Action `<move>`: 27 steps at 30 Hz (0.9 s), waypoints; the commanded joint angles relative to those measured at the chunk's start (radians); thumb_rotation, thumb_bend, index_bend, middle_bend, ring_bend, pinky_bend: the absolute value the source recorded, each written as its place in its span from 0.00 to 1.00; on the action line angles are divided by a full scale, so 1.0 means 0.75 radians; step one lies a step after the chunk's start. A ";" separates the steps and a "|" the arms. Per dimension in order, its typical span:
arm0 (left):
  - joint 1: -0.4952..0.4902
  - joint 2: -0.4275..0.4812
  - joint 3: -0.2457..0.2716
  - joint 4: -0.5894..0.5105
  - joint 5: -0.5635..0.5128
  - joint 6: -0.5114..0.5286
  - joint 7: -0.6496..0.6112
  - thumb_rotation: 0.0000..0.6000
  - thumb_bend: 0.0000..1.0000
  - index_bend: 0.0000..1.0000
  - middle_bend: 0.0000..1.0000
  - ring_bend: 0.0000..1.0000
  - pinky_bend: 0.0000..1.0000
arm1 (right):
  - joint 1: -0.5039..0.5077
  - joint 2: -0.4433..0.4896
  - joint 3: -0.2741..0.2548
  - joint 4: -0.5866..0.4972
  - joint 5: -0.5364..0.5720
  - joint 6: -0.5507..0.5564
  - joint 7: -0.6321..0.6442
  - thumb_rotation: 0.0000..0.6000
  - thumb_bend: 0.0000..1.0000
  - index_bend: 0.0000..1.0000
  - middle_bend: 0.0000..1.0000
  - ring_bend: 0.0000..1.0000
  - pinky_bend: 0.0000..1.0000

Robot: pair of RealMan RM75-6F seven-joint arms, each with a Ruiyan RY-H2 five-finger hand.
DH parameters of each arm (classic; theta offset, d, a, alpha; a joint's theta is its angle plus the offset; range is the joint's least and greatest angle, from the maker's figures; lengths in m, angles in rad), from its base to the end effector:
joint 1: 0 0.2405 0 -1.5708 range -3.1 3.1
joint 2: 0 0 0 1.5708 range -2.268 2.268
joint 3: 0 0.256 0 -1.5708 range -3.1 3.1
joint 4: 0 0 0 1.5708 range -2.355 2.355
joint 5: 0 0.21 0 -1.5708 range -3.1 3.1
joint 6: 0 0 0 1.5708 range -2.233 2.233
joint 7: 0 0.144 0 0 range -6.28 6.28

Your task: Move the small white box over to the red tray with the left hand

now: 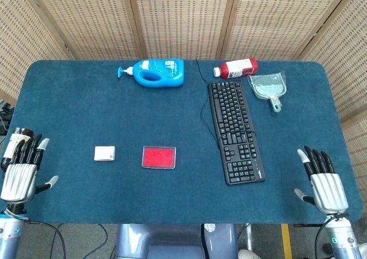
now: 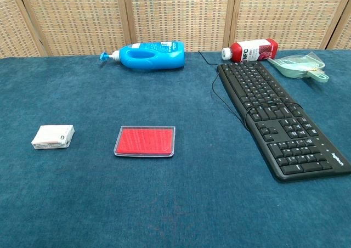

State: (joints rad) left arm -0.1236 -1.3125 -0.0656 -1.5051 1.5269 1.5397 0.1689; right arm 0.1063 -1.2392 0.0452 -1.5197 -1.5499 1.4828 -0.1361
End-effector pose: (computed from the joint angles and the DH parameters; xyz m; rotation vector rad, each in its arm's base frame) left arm -0.2974 0.1956 0.1141 -1.4047 -0.7602 -0.9251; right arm -0.3077 -0.1870 0.1248 1.4735 -0.7898 0.8620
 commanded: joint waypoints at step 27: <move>-0.013 0.000 0.002 -0.004 -0.010 -0.030 -0.002 1.00 0.18 0.00 0.00 0.00 0.00 | 0.000 -0.002 -0.001 0.001 0.011 -0.011 -0.013 1.00 0.00 0.01 0.00 0.00 0.00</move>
State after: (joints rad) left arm -0.1331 -1.3127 -0.0645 -1.5080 1.5192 1.5171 0.1676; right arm 0.1065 -1.2406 0.0449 -1.5190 -1.5418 1.4746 -0.1460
